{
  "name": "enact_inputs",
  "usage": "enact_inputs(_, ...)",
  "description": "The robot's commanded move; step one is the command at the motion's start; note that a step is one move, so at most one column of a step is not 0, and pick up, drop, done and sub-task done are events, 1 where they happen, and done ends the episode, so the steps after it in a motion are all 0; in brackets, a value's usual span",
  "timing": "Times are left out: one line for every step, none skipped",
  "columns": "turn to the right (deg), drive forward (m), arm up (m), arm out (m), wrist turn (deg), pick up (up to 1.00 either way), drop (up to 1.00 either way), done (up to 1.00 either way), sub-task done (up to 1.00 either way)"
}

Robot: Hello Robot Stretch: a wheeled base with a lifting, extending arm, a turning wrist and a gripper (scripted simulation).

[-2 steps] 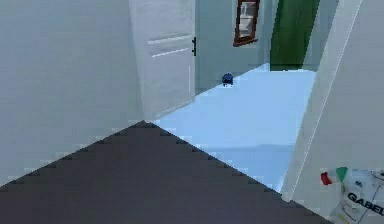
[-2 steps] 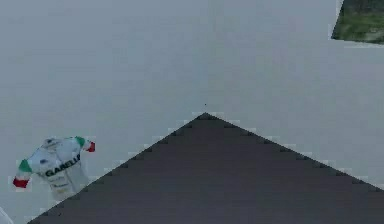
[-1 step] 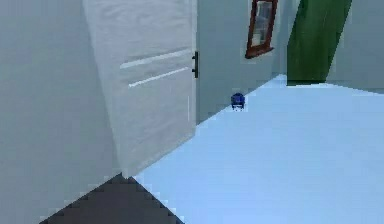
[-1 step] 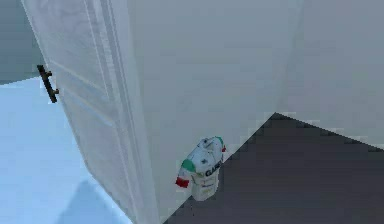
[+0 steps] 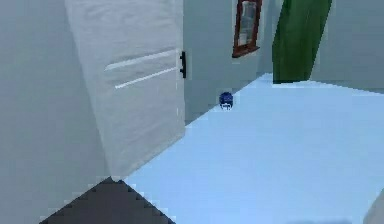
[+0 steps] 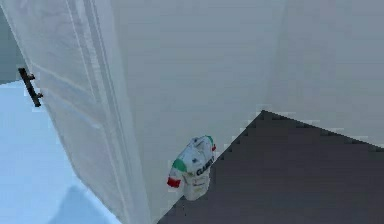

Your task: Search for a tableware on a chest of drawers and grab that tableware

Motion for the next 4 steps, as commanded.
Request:
enact_inputs(0.0,0.55,0.0,0.0,0.0,0.0,0.0,0.0,0.0)
enact_inputs(45.0,0.0,0.0,0.0,0.0,0.0,0.0,0.0,0.0)
enact_inputs(0.0,1.0,0.0,0.0,0.0,0.0,0.0,0.0,0.0)
enact_inputs(0.0,0.3,0.0,0.0,0.0,0.0,0.0,0.0,0.0)
